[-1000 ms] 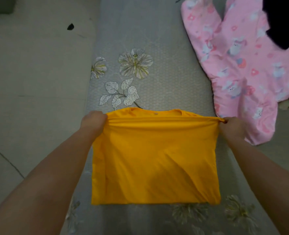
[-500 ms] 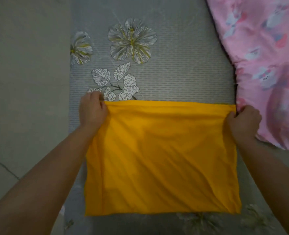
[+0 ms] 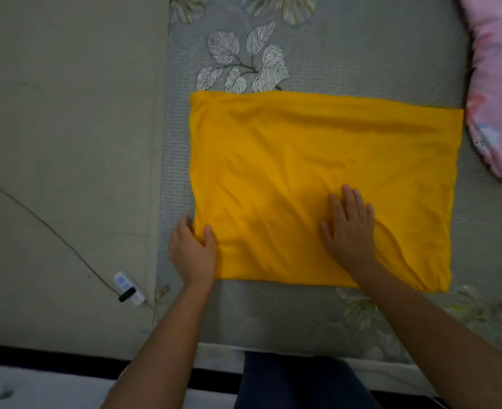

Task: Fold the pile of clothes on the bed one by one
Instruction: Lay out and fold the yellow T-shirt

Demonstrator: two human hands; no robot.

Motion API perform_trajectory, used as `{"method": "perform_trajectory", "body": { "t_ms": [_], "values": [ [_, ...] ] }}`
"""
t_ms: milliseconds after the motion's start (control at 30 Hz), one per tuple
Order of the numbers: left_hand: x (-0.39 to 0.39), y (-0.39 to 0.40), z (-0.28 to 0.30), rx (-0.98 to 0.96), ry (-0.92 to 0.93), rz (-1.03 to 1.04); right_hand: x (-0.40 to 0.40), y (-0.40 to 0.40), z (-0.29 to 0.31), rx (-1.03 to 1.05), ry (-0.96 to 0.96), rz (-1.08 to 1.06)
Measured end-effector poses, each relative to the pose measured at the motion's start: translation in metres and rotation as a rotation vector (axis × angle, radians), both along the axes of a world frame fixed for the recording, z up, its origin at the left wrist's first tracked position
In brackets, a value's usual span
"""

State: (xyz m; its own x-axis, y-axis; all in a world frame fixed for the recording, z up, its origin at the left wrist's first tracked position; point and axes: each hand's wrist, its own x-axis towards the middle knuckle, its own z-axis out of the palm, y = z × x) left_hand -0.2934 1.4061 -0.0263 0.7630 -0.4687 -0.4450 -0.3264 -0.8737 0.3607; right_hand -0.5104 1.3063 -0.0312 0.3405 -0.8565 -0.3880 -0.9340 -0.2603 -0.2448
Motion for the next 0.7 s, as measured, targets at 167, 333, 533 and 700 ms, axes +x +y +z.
{"method": "perform_trajectory", "body": {
  "t_ms": [167,333,533,700],
  "values": [
    [-0.016,0.057,0.008,0.03,0.031,0.059,-0.008,0.036,0.004,0.028,0.017,0.081],
    [-0.028,0.079,0.011,0.019,0.062,0.203,-0.009,0.072,0.005,0.073,0.015,0.198],
    [-0.003,0.082,0.009,-0.16,0.212,0.48,-0.003,0.079,0.002,0.037,0.009,0.146],
    [0.015,0.085,-0.003,0.027,0.147,0.408,-0.013,0.078,-0.006,0.006,0.013,0.179]
  ]
}}
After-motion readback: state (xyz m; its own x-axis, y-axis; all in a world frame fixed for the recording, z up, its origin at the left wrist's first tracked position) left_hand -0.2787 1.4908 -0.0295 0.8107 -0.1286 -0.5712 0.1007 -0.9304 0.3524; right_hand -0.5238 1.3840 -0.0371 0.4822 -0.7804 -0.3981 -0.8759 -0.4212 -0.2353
